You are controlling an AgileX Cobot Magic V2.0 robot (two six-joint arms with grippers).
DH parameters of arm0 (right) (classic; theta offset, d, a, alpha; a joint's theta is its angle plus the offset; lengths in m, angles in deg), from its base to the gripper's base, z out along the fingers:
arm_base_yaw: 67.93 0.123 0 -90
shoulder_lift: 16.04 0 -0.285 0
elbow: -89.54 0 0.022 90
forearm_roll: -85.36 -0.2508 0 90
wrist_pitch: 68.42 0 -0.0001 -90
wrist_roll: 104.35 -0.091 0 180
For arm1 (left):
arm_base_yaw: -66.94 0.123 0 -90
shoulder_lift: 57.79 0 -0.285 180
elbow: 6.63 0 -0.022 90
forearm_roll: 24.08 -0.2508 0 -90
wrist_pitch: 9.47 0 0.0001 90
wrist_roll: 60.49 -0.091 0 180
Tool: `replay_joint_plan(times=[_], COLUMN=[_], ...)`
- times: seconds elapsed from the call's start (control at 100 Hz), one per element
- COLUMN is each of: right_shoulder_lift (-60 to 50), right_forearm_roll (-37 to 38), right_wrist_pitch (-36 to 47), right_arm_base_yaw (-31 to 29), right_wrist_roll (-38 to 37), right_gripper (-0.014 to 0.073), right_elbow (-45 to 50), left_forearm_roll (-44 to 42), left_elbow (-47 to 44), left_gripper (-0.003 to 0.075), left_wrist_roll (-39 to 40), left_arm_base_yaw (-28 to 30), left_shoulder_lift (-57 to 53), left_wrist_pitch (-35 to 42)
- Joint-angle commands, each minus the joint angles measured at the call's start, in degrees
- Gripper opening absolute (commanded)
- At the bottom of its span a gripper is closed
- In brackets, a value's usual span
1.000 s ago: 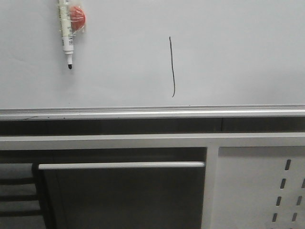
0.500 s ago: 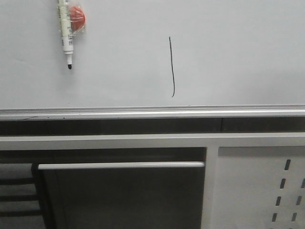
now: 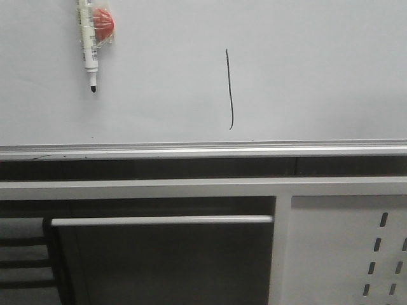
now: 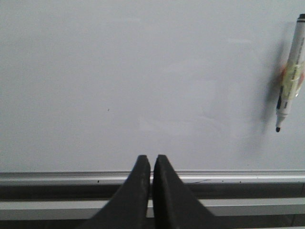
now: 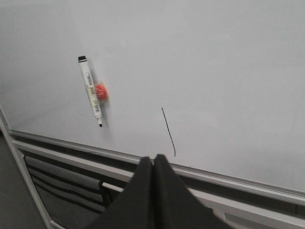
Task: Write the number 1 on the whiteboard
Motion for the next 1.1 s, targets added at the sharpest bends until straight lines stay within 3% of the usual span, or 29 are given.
replay_joint_plan(times=[0.0, 0.94, 1.03, 1.09], right_shoulder_lift=[0.7, 0.7, 0.7, 0.7], right_forearm_roll=[-1.0, -0.9, 4.7, 12.6], right_wrist_pitch=[3.2, 3.6, 8.3, 14.2], right_arm_base_yaw=[-0.3, -0.3, -0.3, -0.9], right_wrist_roll=[0.1, 0.1, 0.0, -6.0], right_gripper=[-0.0053, -0.0053, -0.0053, -0.0053], right_elbow=[-1.4, -1.4, -0.6, 0.7], left_forearm_roll=[-0.1, 0.5, 0.5, 0.5], left_elbow=[-2.4, -2.3, -2.3, -2.3], left_gripper=[-0.002, -0.002, -0.002, -0.002], left_wrist_roll=[1.1, 0.9, 0.9, 0.9], left_arm_base_yaw=[1.3, 1.3, 1.3, 1.3], left_shoulder_lift=[-1.3, -1.3, -1.3, -1.3], left_wrist_pitch=[3.1, 3.9, 3.9, 3.9])
